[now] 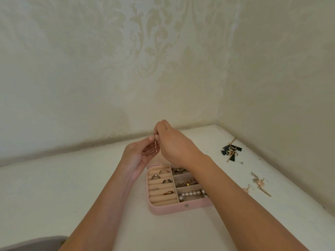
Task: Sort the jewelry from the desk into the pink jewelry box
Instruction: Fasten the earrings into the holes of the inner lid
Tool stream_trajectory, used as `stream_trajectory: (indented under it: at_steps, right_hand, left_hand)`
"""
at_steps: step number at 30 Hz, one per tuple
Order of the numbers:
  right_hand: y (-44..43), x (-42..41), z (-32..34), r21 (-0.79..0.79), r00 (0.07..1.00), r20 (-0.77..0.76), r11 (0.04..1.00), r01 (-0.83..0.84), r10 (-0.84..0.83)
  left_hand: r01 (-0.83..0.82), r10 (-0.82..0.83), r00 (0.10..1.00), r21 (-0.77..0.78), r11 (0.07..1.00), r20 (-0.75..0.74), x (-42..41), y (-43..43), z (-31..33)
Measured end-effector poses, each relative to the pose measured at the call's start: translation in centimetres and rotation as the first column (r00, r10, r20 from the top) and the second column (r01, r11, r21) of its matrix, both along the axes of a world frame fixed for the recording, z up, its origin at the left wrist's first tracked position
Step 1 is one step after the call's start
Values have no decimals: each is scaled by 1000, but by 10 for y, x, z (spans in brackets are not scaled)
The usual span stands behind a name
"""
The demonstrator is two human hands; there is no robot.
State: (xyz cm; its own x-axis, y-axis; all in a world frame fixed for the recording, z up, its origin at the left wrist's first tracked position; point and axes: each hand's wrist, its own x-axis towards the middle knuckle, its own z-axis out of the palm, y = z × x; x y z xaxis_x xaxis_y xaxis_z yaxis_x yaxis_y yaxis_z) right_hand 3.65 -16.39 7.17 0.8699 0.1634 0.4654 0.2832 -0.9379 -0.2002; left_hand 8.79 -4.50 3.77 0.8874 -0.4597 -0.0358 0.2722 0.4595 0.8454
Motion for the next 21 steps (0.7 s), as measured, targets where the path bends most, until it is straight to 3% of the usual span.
stream_trajectory:
  at_steps: [13,17,21]
  right_hand:
    - [9,6,-11,-39,995,72,996,77,-74]
    - [6,4,-3,-77,996,6,993,93,-93]
    - [0,2,10,275,991,-129,961,-11,48]
  left_hand:
    - [50,-46,996,43,998,-78,0,2,0]
    - [81,-79,994,22,996,-79,1,4,0]
    - [164,-165,984,-29,986,-62,5,8,-1]
